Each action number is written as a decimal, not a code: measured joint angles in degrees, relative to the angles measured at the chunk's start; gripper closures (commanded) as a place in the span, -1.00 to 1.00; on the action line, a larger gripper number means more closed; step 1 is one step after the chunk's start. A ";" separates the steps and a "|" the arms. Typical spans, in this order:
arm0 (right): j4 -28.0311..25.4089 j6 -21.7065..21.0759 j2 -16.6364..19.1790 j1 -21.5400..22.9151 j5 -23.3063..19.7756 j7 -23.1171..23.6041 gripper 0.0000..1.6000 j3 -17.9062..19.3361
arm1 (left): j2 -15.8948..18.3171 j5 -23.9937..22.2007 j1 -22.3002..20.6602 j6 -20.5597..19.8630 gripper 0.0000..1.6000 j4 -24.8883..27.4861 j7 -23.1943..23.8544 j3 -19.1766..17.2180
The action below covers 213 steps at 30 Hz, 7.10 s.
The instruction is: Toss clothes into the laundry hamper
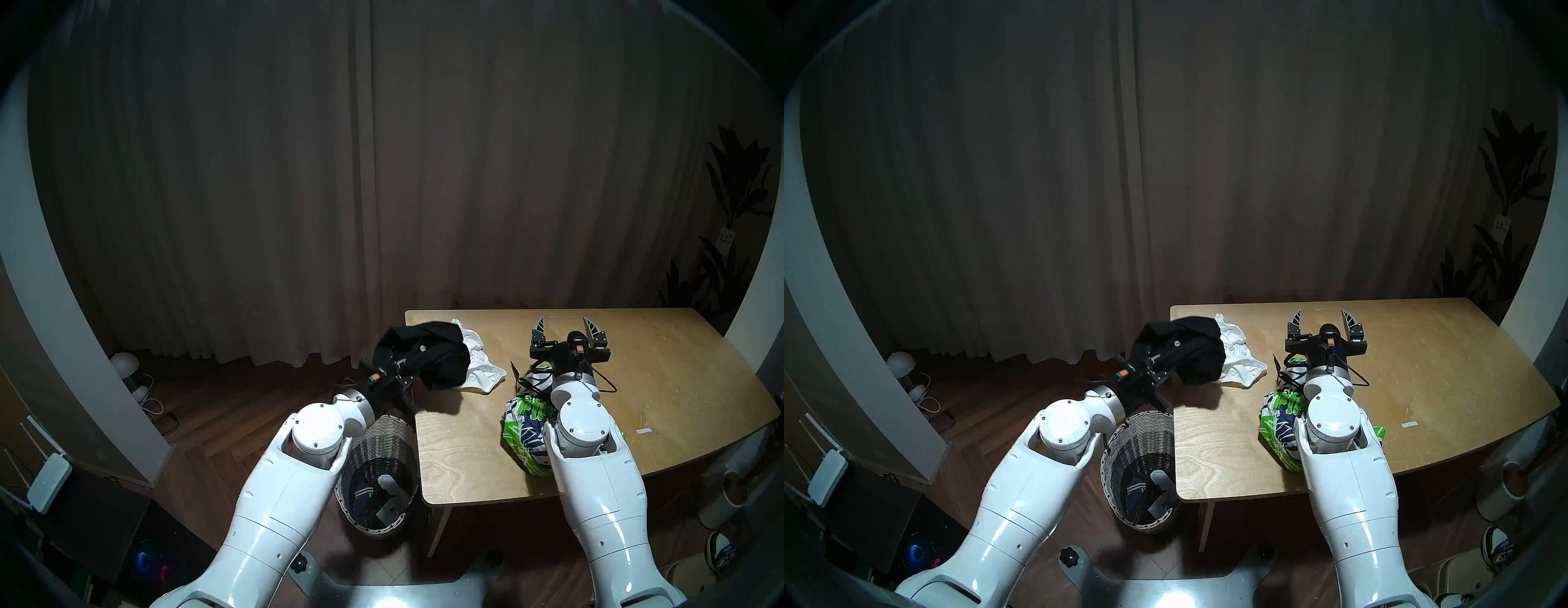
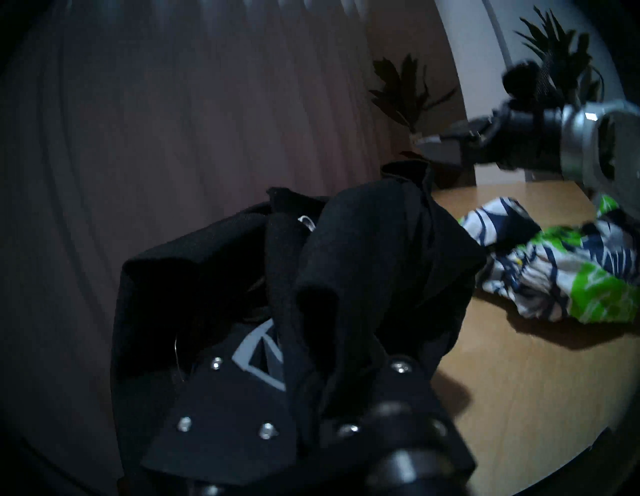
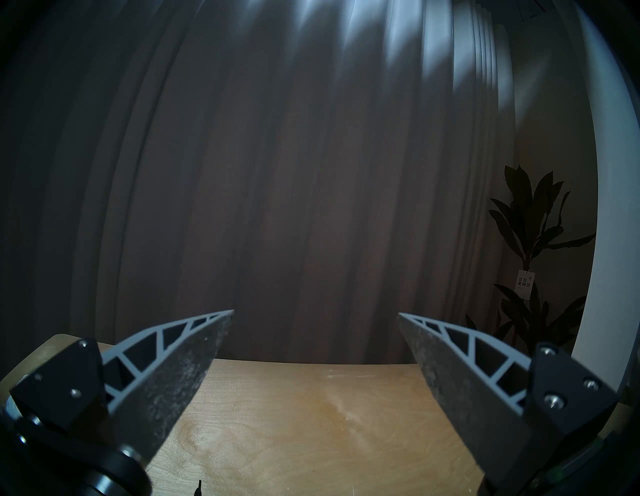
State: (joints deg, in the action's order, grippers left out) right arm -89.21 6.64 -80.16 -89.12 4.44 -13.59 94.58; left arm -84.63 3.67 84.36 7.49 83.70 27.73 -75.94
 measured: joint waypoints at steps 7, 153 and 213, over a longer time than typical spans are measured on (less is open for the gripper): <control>0.04 0.00 0.22 0.00 -0.20 -0.25 -1.00 -0.21 | 0.02 -6.11 2.23 1.04 1.00 5.01 1.22 -4.49; 28.47 -34.17 -8.71 23.56 -9.15 0.58 1.00 -19.68 | 2.20 -11.43 -8.37 19.82 -1.00 -24.97 -4.14 -25.07; 30.41 -41.03 -17.10 20.80 -20.91 -8.25 1.00 -43.79 | -2.06 -13.36 13.31 -3.84 -1.00 11.66 -5.47 -28.53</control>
State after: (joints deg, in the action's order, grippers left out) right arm -58.81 -34.40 -97.26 -68.32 -16.47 -21.83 50.78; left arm -86.69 -9.70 97.67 3.64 95.36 22.27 -104.47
